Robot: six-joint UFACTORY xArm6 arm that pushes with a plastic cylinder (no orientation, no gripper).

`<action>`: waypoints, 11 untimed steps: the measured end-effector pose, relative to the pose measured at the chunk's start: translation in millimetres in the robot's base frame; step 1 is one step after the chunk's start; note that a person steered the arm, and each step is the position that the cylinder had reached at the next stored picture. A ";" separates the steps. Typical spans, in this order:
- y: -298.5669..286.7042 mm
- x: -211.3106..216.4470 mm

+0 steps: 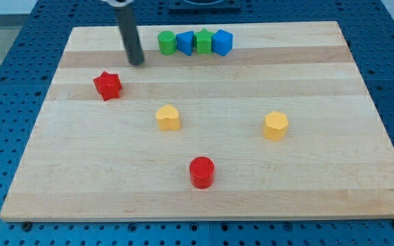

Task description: Locate your hand at the center right of the board

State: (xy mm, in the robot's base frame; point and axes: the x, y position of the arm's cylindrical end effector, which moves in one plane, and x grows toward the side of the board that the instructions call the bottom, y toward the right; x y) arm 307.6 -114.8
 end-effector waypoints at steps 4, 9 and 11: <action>158.7 10.3; 235.3 12.9; 320.3 22.9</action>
State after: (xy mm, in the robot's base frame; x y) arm 330.5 205.4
